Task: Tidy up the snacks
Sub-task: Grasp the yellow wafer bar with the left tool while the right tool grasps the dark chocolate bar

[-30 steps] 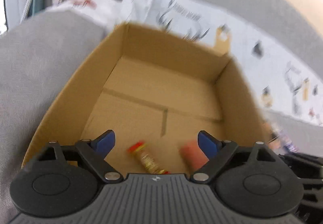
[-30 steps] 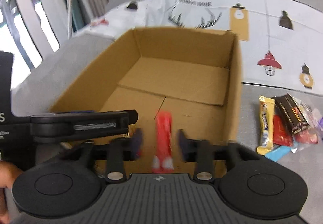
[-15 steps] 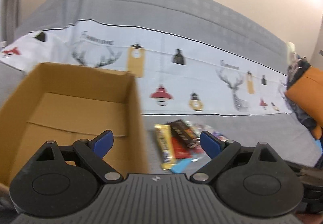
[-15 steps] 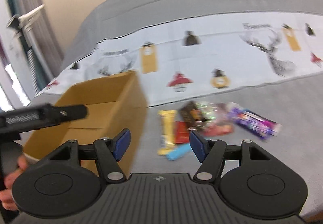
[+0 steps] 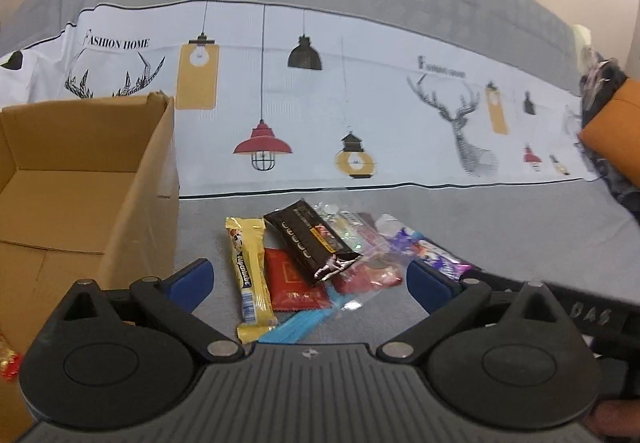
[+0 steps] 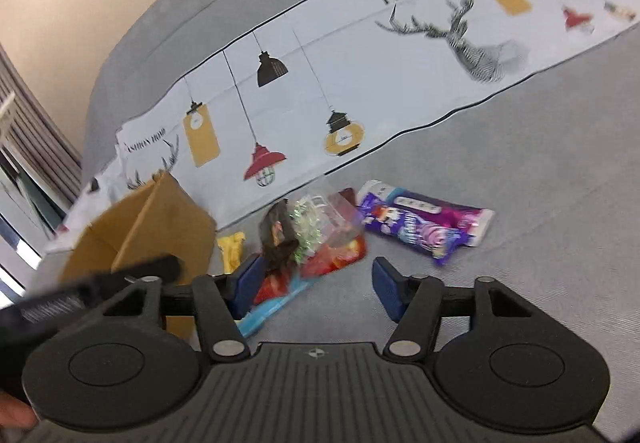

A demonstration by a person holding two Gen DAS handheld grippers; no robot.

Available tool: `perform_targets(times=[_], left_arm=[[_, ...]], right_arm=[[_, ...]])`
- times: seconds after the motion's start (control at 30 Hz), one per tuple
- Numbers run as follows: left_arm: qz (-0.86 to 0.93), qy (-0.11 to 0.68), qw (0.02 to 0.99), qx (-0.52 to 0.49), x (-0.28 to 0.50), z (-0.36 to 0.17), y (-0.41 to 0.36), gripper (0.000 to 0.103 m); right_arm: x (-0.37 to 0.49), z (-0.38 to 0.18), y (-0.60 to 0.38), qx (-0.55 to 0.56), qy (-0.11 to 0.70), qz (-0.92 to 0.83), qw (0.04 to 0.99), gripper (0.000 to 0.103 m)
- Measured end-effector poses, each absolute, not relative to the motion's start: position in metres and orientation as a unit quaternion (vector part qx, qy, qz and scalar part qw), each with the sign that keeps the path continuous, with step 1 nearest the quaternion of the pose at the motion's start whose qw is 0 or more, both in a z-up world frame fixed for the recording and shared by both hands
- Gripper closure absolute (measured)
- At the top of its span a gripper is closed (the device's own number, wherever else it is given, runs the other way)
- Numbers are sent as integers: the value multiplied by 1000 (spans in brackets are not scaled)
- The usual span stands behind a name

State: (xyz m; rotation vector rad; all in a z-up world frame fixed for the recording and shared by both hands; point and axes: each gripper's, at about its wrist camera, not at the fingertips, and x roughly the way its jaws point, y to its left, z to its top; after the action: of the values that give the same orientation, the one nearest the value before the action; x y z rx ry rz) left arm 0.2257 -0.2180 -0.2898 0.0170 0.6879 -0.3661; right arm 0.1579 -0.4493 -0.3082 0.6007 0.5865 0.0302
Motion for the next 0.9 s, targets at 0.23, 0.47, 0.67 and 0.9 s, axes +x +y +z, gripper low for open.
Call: perform_targets(times=[0.23, 0.47, 0.67, 0.9], left_arm=[[-144, 423, 895, -21, 274, -350, -209, 49], [-136, 396, 908, 11, 286, -359, -210, 51], [-142, 401, 903, 55, 288, -377, -220, 52], [-198, 429, 881, 23, 283, -373, -219, 76]], right_arm=[[199, -326, -441, 322, 306, 53, 894, 57], [233, -331, -422, 285, 313, 88, 902, 67], [264, -352, -408, 266, 350, 77, 895, 67], [278, -363, -408, 280, 349, 67, 892, 100]])
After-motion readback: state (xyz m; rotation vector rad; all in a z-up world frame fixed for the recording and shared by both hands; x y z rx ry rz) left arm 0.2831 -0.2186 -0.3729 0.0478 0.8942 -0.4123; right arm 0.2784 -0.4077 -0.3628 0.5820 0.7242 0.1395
